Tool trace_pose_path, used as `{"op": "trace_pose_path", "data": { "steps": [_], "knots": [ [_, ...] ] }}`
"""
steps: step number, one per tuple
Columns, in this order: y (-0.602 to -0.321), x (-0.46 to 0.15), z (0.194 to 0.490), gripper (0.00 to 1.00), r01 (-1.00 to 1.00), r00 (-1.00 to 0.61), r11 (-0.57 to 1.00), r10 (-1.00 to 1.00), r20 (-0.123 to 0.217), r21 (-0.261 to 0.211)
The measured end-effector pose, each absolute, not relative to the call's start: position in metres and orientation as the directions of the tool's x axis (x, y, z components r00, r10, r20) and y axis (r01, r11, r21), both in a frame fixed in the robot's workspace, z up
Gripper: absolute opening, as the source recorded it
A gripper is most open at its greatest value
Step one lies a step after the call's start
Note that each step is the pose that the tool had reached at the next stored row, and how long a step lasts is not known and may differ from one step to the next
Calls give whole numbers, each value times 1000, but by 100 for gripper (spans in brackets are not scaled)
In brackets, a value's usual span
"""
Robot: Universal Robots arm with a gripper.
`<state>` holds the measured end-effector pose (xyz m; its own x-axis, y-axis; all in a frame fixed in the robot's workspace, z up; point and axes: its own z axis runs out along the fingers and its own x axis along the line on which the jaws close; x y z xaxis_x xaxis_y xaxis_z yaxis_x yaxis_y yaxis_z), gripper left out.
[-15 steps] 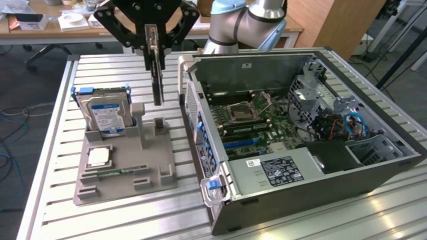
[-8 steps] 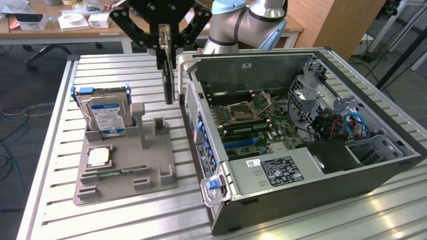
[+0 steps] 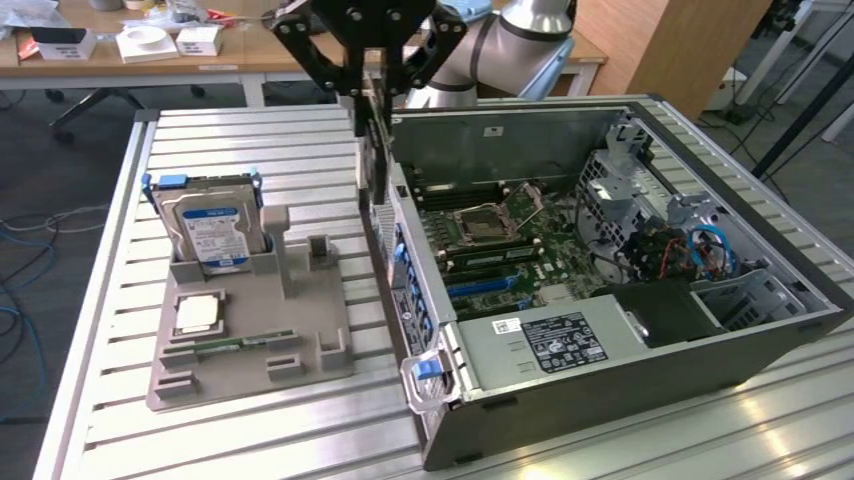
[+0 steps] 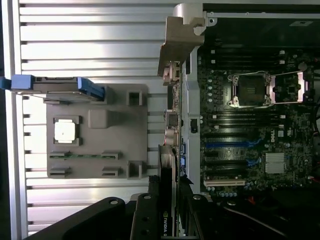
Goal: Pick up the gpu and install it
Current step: 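Pick up the gpu and move the gpu toward the slot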
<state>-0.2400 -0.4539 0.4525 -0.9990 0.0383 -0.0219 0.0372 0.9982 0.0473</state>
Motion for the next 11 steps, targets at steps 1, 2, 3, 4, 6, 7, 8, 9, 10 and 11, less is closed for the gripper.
{"op": "trace_pose_path", "data": {
  "steps": [1,2,3,4,6,7,8,9,10,11],
  "knots": [
    [-454,-235,452,26,37,-999,998,38,-22,47],
    [-454,-231,453,26,37,-999,998,38,-22,47],
    [-454,-226,453,26,37,-999,998,38,-21,47],
    [-454,-222,453,26,37,-999,998,38,-21,47],
    [-454,-213,453,26,37,-999,998,38,-21,47],
    [-454,-208,453,26,37,-999,998,38,-21,47],
    [-454,-204,453,26,37,-999,998,38,-21,47],
    [-454,-199,453,26,37,-999,998,38,-21,47],
    [-454,-194,453,26,37,-999,998,38,-20,47],
    [-454,-190,453,26,37,-999,998,38,-20,47]
  ]
}}
